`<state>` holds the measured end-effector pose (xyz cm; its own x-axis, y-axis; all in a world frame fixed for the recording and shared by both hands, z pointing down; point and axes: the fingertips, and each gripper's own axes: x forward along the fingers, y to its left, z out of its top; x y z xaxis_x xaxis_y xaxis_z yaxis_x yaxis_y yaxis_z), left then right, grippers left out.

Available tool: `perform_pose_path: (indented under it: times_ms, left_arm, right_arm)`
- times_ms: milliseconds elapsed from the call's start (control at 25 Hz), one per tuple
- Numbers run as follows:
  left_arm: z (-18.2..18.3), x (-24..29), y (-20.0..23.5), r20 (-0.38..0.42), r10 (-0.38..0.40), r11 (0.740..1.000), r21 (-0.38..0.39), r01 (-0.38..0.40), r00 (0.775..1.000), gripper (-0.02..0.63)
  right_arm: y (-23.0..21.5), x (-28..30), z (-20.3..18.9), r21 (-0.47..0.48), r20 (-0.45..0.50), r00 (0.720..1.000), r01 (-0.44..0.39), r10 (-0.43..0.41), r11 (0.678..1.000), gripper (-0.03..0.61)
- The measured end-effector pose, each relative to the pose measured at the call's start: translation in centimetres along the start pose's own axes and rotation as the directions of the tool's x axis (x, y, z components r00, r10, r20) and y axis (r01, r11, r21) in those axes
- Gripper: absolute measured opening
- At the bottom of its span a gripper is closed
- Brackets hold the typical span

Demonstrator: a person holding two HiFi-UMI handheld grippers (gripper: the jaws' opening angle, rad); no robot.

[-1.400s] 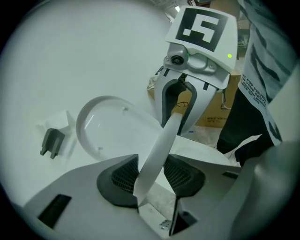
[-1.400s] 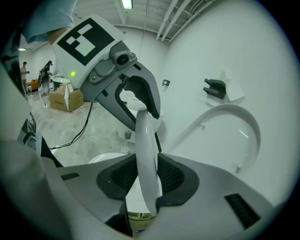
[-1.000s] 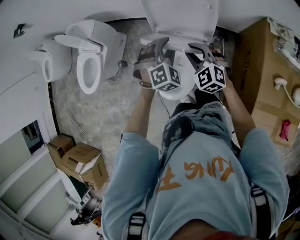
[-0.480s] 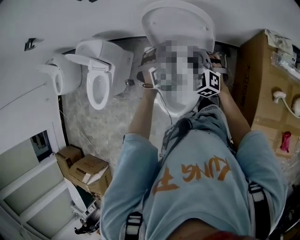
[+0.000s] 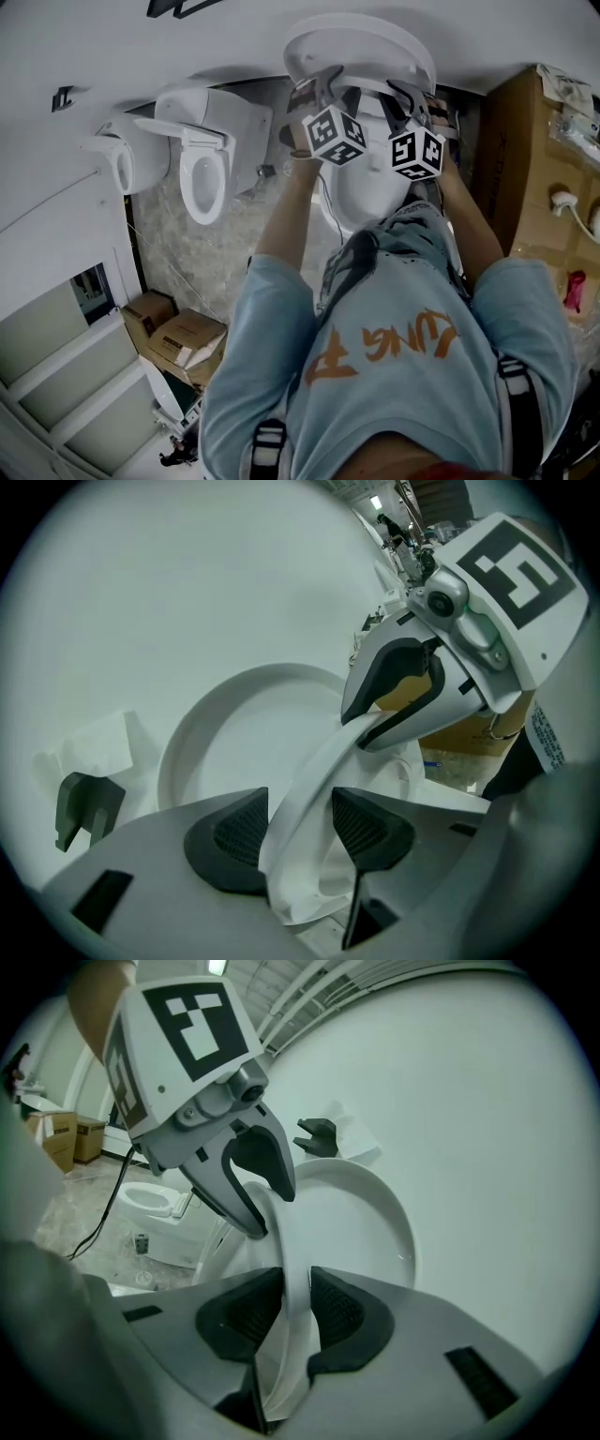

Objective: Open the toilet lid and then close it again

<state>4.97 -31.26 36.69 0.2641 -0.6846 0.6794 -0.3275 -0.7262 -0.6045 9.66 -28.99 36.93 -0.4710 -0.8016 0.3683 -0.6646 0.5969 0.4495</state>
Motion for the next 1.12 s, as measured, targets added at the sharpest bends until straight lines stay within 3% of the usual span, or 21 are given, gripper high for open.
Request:
perform_pose_path:
  times_ms: [440,800,1120]
  left_arm:
    - [1.0,3.2,2.1,0.061,-0.05,0.998,0.047,0.047,0.997,0.229]
    - [0.6,2.2,1.4,0.046,-0.058,0.998,0.039,0.057,0.997,0.221]
    - [-0.7,-1.0,-0.7,0.021,-0.071,0.997,0.043,0.07,0.997,0.186]
  right_arm:
    - [-2.7,2.8,-0.9,0.018,0.021,0.999,0.03,-0.03,0.999,0.121]
    - [-1.7,2.1,-0.7,0.054,-0.002,0.989,-0.148,0.149,0.987,0.098]
    - [1.3,-0.4,0.1,0.047,-0.033,0.972,-0.229,0.231,0.972,0.098]
